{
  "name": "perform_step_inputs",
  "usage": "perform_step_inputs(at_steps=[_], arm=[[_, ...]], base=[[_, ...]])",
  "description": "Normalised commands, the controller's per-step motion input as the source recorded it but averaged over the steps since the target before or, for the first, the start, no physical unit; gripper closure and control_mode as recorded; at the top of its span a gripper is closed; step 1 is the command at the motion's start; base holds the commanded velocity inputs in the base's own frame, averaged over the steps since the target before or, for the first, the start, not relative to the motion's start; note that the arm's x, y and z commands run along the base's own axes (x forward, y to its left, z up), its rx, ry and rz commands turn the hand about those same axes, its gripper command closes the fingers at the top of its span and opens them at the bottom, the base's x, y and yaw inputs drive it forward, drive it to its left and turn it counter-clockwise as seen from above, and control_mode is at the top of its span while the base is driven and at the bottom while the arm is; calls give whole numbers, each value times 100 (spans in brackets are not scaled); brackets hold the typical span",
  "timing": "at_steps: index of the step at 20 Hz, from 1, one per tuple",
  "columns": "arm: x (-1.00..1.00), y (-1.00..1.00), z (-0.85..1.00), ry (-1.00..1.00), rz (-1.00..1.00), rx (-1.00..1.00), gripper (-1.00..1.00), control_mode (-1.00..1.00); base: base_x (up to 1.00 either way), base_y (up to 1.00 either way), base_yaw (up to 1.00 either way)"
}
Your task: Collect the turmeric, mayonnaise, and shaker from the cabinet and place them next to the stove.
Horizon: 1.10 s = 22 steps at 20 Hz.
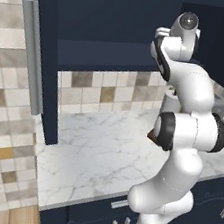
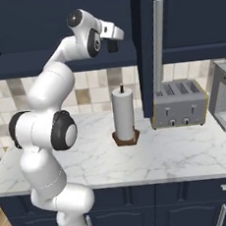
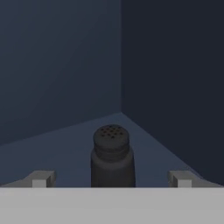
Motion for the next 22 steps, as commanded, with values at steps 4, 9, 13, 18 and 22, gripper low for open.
perform_step_inputs(at_steps=[4, 9, 13, 18, 22], arm=[[16, -8, -11, 1, 0, 1, -100, -100], [18, -10, -14, 0, 0, 2, -100, -100], [15, -6, -15, 1, 0, 0, -100, -100], [17, -2, -18, 2, 0, 0, 100, -100], [13, -1, -17, 0, 0, 0, 100, -100]], base=[[0, 0, 0], [0, 0, 0], [0, 0, 0], [0, 0, 0], [0, 0, 0]])
